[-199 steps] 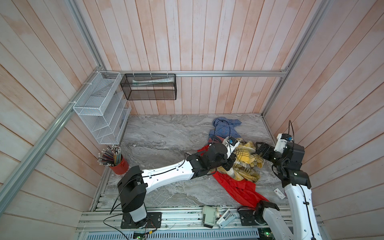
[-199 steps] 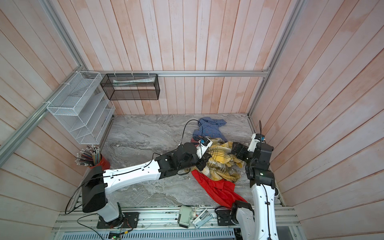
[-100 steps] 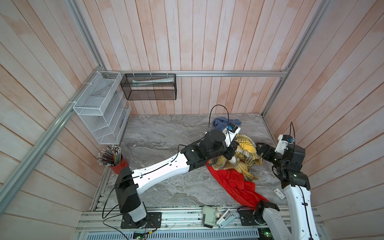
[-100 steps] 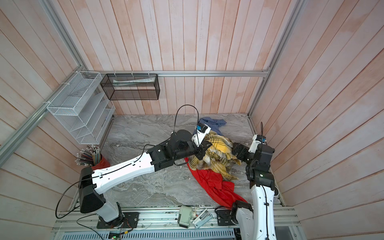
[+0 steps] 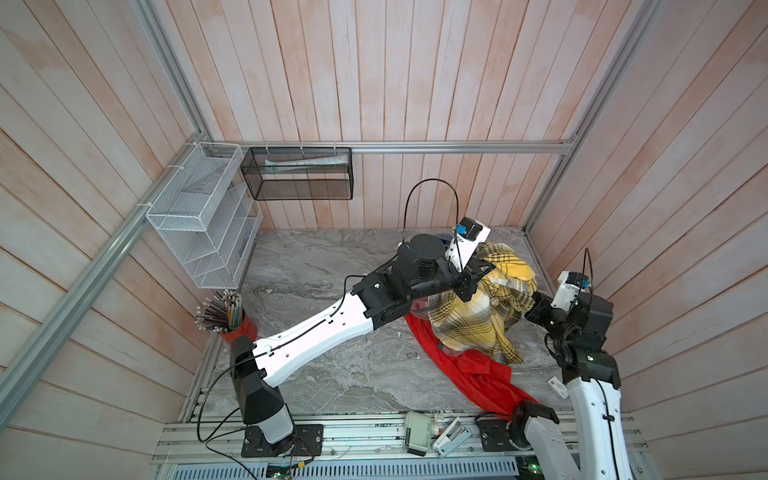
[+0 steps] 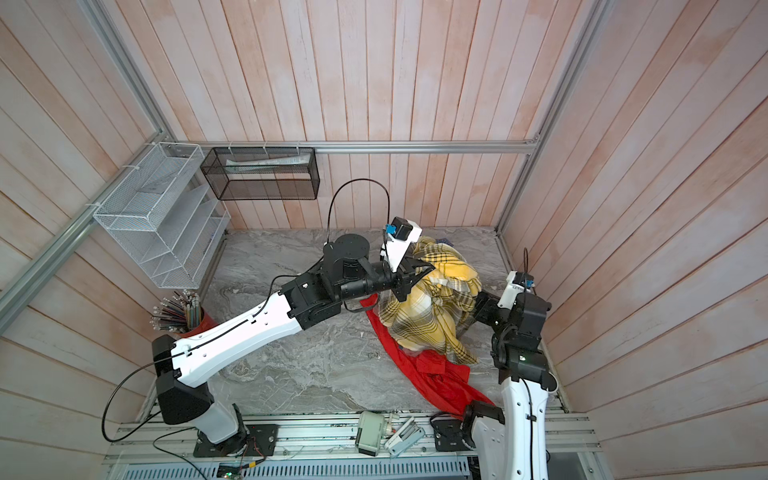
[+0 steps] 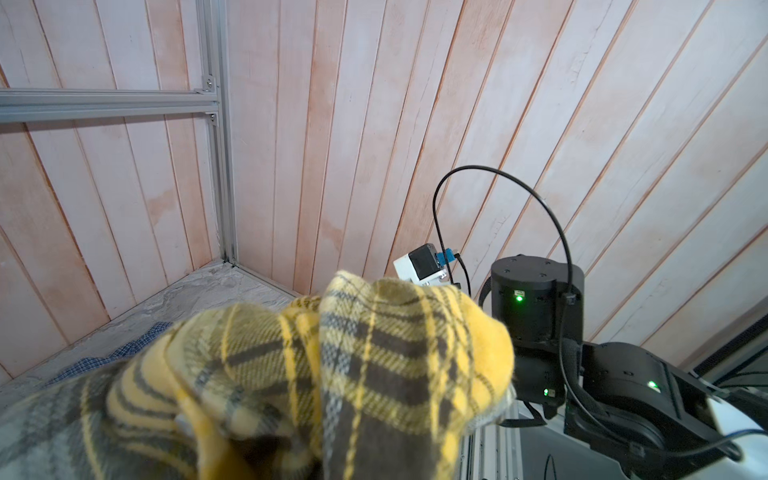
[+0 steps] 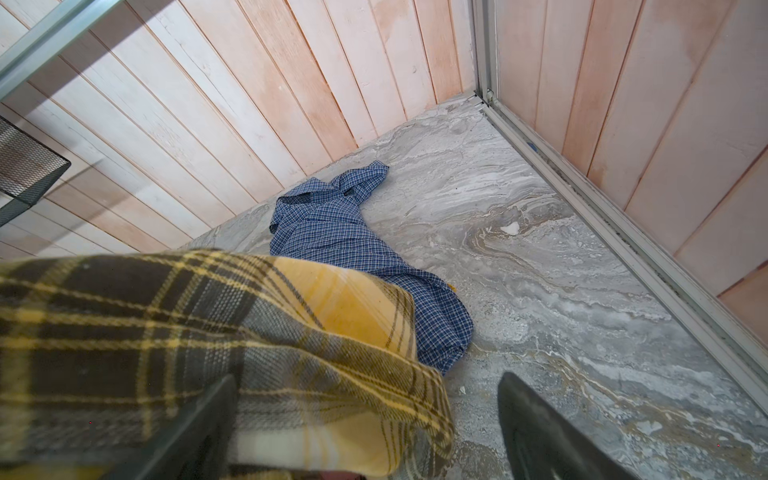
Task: Pick out a specific cloth from the pile
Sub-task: 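Lift the plaid cloth high with the left gripper off the pile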
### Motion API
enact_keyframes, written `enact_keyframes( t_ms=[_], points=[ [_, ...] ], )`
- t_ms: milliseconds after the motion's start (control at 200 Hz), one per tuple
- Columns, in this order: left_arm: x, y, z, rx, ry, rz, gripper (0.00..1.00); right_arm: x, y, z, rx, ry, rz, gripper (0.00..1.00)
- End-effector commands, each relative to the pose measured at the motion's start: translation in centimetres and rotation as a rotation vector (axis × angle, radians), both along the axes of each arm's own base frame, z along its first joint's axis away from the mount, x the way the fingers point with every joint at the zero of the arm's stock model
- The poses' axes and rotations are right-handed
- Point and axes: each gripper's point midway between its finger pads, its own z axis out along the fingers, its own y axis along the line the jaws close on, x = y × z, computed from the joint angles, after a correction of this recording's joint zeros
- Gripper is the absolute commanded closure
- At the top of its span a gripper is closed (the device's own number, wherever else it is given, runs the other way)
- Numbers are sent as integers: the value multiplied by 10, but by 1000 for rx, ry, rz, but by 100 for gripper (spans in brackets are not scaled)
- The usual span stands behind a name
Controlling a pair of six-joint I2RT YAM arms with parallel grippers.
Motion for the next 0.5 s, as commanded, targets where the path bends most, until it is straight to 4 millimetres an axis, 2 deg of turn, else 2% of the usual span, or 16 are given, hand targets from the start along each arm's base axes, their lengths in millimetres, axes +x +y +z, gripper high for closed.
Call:
enact_keyframes(
  t_ms=[0, 330, 495],
  points=[
    [-17, 16, 54, -145, -69, -38, 98, 0, -3, 10, -21, -40, -13, 2],
    [-21, 26, 108, -241, -123, -28, 96, -4, -4, 14, -34, -65, -18, 2],
    [-21, 31, 130, -281, -151, -11, 91, -4, -3, 14, -42, -71, -9, 2]
  ],
)
